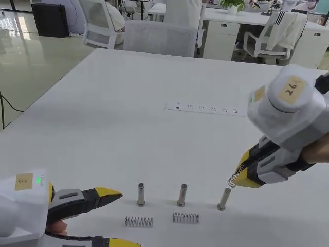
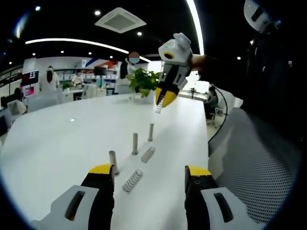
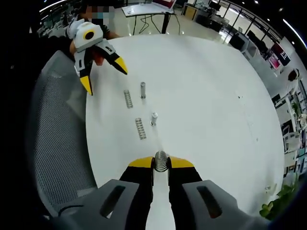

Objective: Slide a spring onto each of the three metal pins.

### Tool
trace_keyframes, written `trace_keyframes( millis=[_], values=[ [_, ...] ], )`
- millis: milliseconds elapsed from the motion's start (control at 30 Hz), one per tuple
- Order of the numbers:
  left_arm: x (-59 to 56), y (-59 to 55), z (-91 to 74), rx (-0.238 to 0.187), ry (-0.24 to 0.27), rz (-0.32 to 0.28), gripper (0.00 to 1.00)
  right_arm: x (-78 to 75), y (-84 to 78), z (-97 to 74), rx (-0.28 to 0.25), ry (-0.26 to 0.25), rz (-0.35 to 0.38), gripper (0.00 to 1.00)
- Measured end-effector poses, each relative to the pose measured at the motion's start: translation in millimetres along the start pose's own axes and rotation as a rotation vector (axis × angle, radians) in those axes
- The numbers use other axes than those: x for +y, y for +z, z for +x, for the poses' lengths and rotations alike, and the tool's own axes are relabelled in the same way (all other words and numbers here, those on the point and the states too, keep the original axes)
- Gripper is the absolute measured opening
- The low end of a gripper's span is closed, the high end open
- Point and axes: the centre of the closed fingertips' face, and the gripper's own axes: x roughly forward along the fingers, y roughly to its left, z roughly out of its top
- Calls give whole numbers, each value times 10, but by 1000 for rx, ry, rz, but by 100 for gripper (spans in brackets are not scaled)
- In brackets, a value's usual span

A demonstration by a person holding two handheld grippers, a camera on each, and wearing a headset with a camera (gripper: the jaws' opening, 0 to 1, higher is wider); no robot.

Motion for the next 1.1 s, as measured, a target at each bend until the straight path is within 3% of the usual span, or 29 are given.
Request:
trace_keyframes(
  millis=[433,1100],
  values=[
    [-15,-10,16,0,-4,-6,54,-67,-139,204,66,32,12,8],
    [-14,-45,38,9,-16,-3,53,-101,-186,369,84,56,18,8]
  ],
)
